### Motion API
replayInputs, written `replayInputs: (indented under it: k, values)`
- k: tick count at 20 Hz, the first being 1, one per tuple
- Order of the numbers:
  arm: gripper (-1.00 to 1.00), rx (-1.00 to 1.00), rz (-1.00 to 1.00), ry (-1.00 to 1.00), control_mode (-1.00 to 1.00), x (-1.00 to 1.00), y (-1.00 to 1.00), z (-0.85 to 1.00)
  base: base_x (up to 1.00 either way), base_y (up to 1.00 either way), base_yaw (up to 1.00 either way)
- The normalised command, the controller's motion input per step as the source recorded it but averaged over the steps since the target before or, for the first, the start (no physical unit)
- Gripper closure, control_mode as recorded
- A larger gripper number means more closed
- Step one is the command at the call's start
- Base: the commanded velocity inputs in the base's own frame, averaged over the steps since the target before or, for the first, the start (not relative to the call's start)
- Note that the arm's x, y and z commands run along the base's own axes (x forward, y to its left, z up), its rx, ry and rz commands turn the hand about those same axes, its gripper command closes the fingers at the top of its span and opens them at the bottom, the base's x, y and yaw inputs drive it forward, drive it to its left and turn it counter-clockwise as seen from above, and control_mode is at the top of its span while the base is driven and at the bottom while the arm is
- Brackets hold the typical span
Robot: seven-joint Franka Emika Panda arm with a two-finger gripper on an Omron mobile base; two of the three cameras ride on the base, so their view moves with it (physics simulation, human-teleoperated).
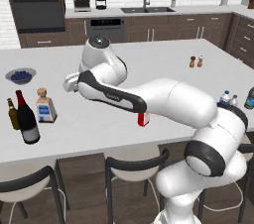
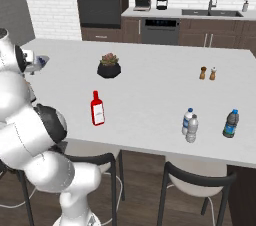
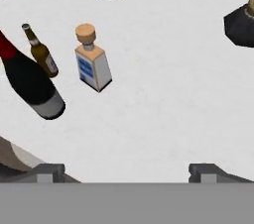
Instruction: Move the plastic bottles in the middle to the plastics group, and the glass bottles in the middle to the glass group.
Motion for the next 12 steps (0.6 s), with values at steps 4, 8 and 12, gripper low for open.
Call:
replayInputs:
  k: [4, 8, 12]
  values:
    - [-1.00, 0.00, -0.15, 0.00, -1.00, -0.09, -1.00, 0.01, 0.00, 0.00, 0.00]
    - [-1.00, 0.01, -0.14, 0.00, -1.00, 0.02, -0.82, 0.01, 0.00, 0.00, 0.00]
    - [-1.00, 0.00, -0.10, 0.00, -1.00, 0.00, -0.90, 0.00, 0.00, 0.00, 0.00]
